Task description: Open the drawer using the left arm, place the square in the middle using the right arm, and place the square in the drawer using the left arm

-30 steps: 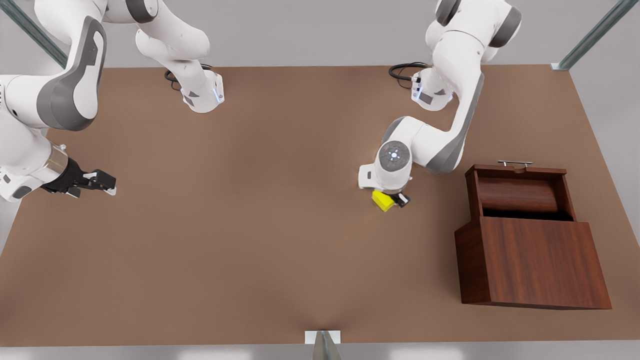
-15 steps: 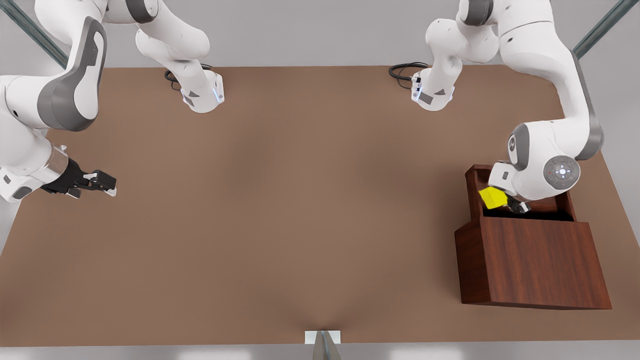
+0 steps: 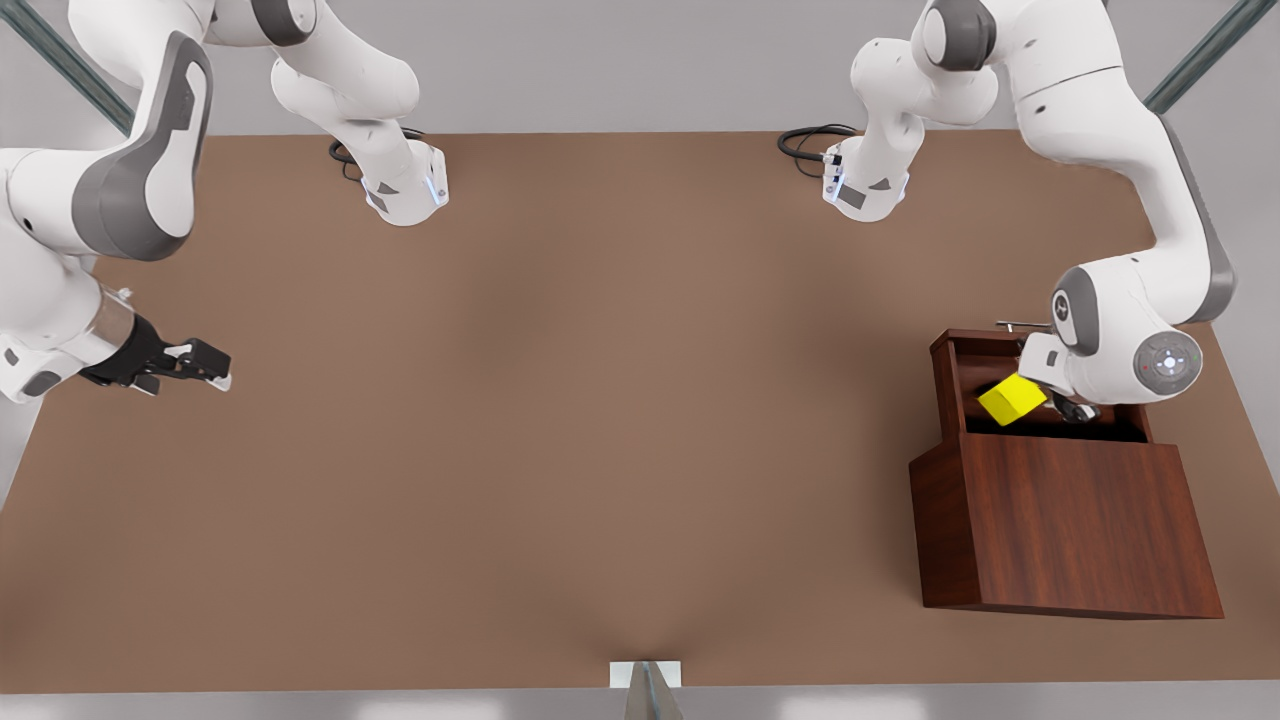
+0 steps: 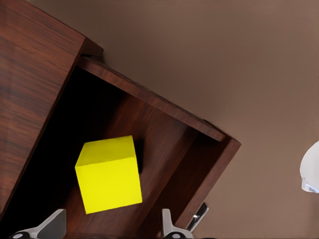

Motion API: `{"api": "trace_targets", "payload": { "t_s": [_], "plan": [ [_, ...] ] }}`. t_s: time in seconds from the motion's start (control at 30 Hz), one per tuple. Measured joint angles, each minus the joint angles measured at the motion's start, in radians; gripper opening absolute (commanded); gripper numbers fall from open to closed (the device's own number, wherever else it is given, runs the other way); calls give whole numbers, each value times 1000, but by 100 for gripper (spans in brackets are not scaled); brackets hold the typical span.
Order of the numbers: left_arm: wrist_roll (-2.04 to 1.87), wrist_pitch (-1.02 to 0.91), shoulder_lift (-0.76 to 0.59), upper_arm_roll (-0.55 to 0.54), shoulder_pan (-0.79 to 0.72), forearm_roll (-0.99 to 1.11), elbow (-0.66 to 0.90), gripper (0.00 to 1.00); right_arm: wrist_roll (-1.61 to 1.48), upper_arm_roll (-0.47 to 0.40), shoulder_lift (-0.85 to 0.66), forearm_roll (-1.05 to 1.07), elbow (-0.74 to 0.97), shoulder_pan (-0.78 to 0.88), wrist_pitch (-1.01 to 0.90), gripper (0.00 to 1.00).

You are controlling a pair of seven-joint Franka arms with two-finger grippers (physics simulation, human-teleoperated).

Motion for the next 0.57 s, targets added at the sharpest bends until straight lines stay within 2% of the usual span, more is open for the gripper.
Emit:
{"api": "trace_targets", "payload": {
  "t_s": [0.13,0.17,0.2,0.27,0.3,0.43,0.57],
  "plan": [
    [-652,-196,3,-44,-17,-72,242,100,0,0,-1,1,0,-3,0,100],
    [-771,-193,32,-105,-7,-89,318,100,0,0,-1,1,0,0,0,100],
    [-915,-172,35,-226,62,-102,342,100,0,0,-1,1,0,0,0,100],
    [-1125,-19,20,-408,151,-115,351,100,0,0,-1,1,0,0,0,100],
    [-1163,55,-6,-441,166,-118,343,100,0,1,-1,1,0,1,0,100],
    [-1174,71,-57,-668,315,-63,315,100,0,0,0,1,0,1,0,100],
    [-1172,70,-59,-688,328,-3,314,100,0,1,-1,1,0,0,0,100]
  ]
}}
